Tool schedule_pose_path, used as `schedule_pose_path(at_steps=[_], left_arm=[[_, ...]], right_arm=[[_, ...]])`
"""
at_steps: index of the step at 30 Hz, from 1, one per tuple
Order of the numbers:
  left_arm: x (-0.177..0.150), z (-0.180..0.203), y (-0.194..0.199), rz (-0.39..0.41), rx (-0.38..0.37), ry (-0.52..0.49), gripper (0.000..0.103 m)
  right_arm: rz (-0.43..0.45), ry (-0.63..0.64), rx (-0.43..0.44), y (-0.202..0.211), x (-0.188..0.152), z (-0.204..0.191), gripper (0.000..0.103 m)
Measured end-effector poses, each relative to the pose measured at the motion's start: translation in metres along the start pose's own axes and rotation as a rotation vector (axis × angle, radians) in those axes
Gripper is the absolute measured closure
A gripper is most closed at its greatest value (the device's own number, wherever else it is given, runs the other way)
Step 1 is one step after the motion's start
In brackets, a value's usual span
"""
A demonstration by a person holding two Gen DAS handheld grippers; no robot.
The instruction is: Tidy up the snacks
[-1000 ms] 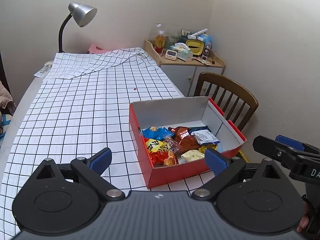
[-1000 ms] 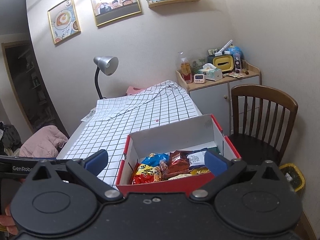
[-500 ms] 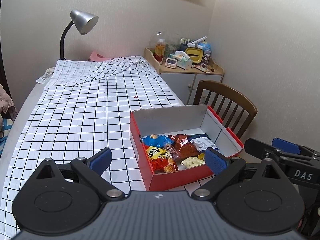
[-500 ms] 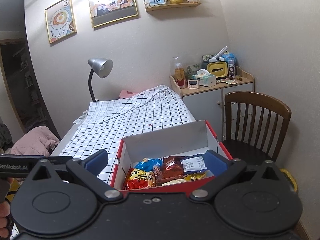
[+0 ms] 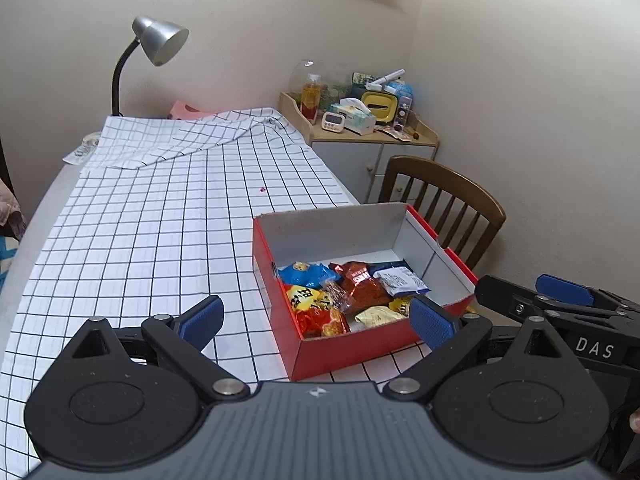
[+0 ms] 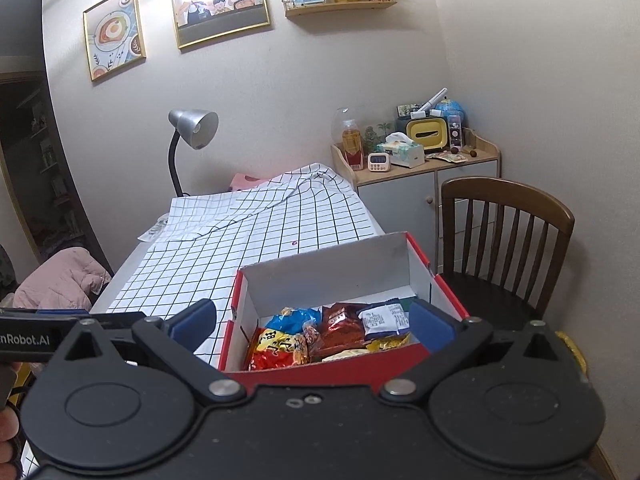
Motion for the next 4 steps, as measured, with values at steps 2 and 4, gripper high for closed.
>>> schedule_pose_path(at_steps=[2,4], left_arm=[[-0.002,-0.0021,0.0,-0.005,0.001,0.007,0.003],[-0.0036,-0.0054,-0.0001,-0.012,0.007,0.018,0.003]], right_arm=[[-0.002,0.0,0.001,0.0003,-0.0021,-0.0026,0.0],[-0.01,0.001,0.004,-0.0002,-0.0049,-0.0058,0.0]])
Point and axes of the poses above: each gripper's, at about its wrist camera, not at the fingertips, and y roughly against the way its jaws point, z to its right, x to its top, the point moved 9 cm from there along -y, roughly the way its jaws point, and after that the axes turned 10 degrees about -x, right-handed, at the moved point
